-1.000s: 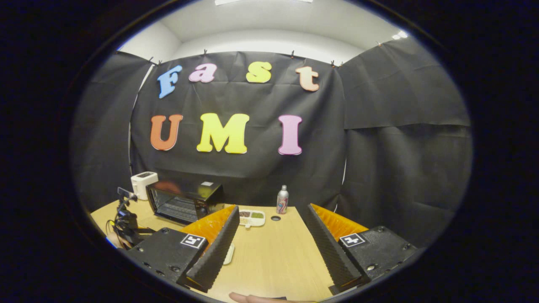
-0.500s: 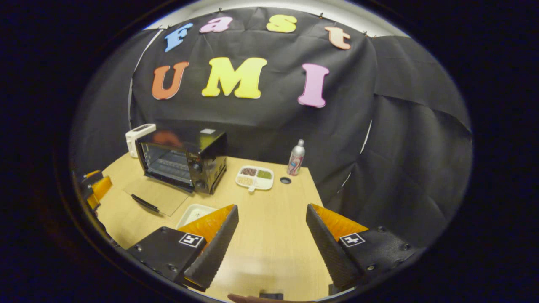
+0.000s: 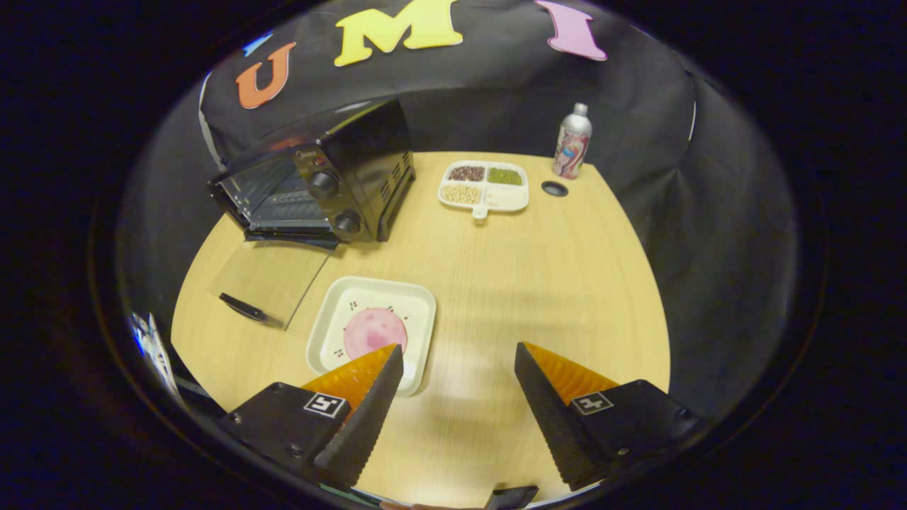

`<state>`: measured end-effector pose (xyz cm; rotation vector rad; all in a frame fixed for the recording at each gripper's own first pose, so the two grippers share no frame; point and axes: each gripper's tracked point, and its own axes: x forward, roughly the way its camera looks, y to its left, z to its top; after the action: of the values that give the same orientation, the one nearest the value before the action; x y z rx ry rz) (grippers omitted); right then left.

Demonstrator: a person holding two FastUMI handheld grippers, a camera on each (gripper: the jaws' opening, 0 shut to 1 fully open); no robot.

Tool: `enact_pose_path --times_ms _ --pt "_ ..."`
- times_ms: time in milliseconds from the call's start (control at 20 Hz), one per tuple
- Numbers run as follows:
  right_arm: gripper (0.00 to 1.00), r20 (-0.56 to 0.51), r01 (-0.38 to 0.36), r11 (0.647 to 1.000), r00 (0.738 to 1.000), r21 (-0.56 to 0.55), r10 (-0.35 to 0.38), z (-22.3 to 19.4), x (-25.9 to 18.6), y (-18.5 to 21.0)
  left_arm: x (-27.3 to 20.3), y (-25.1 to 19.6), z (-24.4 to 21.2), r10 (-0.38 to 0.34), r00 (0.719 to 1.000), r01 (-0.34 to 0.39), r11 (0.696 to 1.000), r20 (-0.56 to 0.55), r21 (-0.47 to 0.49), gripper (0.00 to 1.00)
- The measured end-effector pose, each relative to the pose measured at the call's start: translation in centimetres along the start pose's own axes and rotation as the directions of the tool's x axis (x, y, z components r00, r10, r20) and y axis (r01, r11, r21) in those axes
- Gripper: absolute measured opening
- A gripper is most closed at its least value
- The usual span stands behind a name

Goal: Open the electric oven with the left hand, put the food in, and close the electric oven.

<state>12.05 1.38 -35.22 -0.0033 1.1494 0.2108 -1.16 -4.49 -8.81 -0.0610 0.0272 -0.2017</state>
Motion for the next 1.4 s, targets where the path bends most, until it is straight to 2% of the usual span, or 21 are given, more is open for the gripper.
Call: enact_pose_path --times_ms 150,350,500,550,600,650,700,750,800,850,1050,1100,1250,1400 --pt "0.89 -0.085 -0.084 0.996 0.993 0.041 0.087 -0.8 3.6 1.8 -0.9 0.4 0.4 0.007 1.000 -0.007 1.000 0.005 0.027 0.95" --pt "0.72 -0.180 -0.125 0.987 0.973 0.098 0.141 -1.5 6.4 3.0 -1.3 0.2 -0.4 -0.005 1.000 0.006 0.999 -0.010 0.033 0.95" --pt "0.47 -0.218 -0.125 0.985 0.965 0.115 0.148 -1.7 7.4 2.9 -1.3 0.7 -0.9 0.007 1.000 -0.006 0.998 -0.022 0.061 0.95" --pt "0.39 -0.232 -0.145 0.983 0.958 0.109 0.167 -1.6 7.8 3.0 -1.4 0.9 -1.0 0.014 1.000 -0.012 0.998 -0.027 0.068 0.95" --pt "0.21 -0.264 -0.155 0.982 0.948 0.110 0.179 -2.1 7.6 2.9 -1.5 1.0 -1.2 0.019 0.999 -0.017 0.997 -0.029 0.072 0.95" --pt "0.04 -0.258 -0.161 0.983 0.949 0.092 0.180 -1.9 7.9 2.7 -1.7 1.2 -1.3 0.025 0.999 -0.022 0.997 -0.032 0.075 0.95" --pt "0.03 -0.263 -0.182 0.978 0.943 0.104 0.203 -1.9 8.2 2.7 -1.8 1.6 -1.4 0.035 0.999 -0.032 0.997 -0.035 0.076 0.95" --pt "0.07 -0.276 -0.206 0.970 0.932 0.128 0.234 -1.7 8.1 2.7 -1.8 2.0 -1.4 0.042 0.999 -0.039 0.996 -0.033 0.075 0.95" --pt "0.02 -0.277 -0.233 0.960 0.922 0.158 0.270 -1.7 8.0 2.6 -1.9 2.2 -1.4 0.046 0.998 -0.044 0.996 -0.032 0.072 0.95" --pt "0.02 -0.268 -0.264 0.944 0.912 0.198 0.311 -1.5 8.0 2.5 -2.1 2.5 -1.4 0.053 0.998 -0.051 0.996 -0.035 0.070 0.95" --pt "0.04 -0.184 -0.361 0.854 0.874 0.375 0.450 -1.5 7.7 2.3 -2.3 3.5 -1.5 0.075 0.996 -0.072 0.995 -0.045 0.071 0.94" --pt "0.01 -0.160 -0.375 0.835 0.869 0.403 0.468 -1.6 7.4 2.0 -2.5 3.5 -1.4 0.072 0.996 -0.069 0.995 -0.047 0.072 0.95" --pt "0.04 -0.105 -0.403 0.785 0.858 0.470 0.503 -1.8 6.1 1.1 -2.5 3.6 -1.8 0.073 0.995 -0.068 0.995 -0.061 0.067 0.95" --pt "0.00 -0.058 -0.407 0.781 0.870 0.473 0.489 -1.2 4.7 0.7 -2.4 3.6 -2.2 0.061 0.996 -0.058 0.997 -0.064 0.043 0.95"
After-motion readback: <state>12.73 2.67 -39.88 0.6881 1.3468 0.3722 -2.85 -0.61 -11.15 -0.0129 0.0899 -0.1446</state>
